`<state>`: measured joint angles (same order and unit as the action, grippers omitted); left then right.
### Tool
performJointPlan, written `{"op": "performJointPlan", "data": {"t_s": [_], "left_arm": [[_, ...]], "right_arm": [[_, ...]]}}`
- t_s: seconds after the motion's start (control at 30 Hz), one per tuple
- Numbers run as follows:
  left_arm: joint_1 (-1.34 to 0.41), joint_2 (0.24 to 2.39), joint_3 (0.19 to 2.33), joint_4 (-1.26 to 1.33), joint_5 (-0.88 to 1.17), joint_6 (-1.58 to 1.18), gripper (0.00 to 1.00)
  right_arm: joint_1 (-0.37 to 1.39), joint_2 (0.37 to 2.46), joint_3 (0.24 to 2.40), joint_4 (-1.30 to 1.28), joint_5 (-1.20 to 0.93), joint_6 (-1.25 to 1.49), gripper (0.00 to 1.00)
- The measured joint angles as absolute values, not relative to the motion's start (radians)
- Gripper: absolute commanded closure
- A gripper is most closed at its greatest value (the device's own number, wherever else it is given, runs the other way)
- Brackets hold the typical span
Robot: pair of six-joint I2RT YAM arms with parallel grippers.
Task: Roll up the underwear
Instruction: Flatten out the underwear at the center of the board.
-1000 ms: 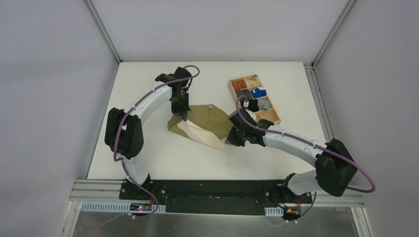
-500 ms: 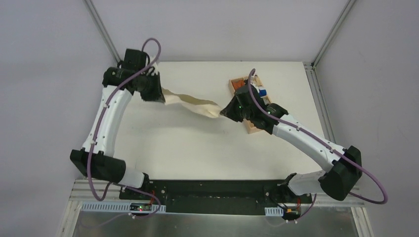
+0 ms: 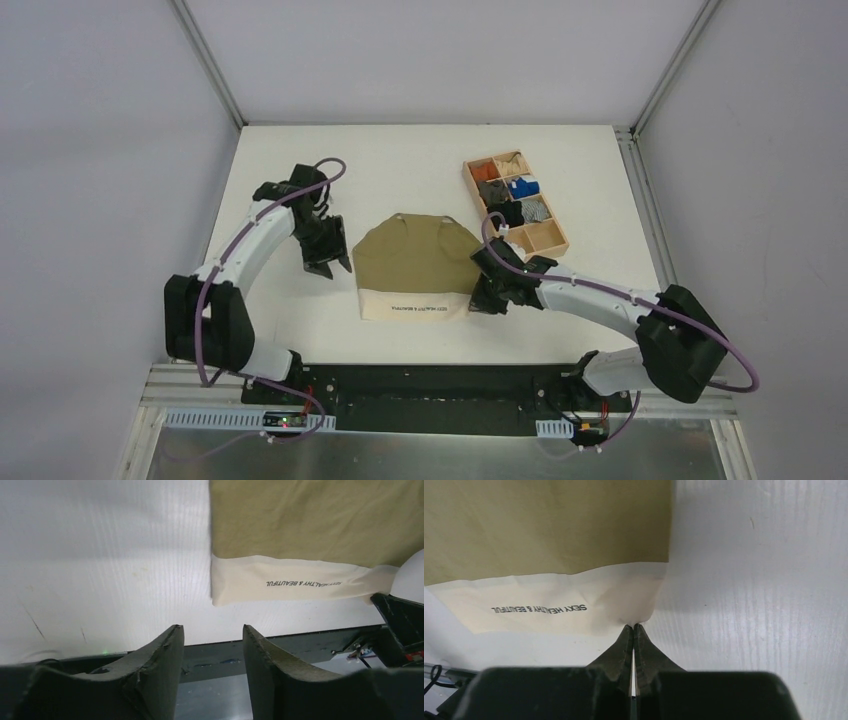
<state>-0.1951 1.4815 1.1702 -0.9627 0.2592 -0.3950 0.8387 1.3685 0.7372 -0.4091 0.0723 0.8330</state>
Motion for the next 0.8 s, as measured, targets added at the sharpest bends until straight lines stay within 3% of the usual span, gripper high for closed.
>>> {"op": "performJointPlan", "data": {"t_s": [0.13, 0.33, 0.6, 0.7, 0.8], "left_arm": [[-0.207, 1.328, 1.015, -0.928, 0.252, -0.487, 0.51], [-0.364, 1.169, 0.760, -0.818, 0.257, -0.677, 0.46], [-0.413, 1.171, 0.604, -0.609, 0.247, -0.831, 0.54], [-0.413, 1.212, 0.601, -0.542, 0.241, -0.846, 0.65], [-0.413, 1.285, 0.603, -0.477, 0.232, -0.852, 0.95]], "right_arm": [[0.839, 1.347, 0.737, -0.385, 0.075, 0.840, 1.00], [0.839, 1.346, 0.737, -0.369, 0.074, 0.851, 1.00], [0.839, 1.346, 0.737, -0.351, 0.071, 0.861, 1.00], [0.839, 1.346, 0.737, -0.349, 0.071, 0.863, 1.00], [0.839, 1.346, 0.737, -0.348, 0.072, 0.864, 1.00]]}}
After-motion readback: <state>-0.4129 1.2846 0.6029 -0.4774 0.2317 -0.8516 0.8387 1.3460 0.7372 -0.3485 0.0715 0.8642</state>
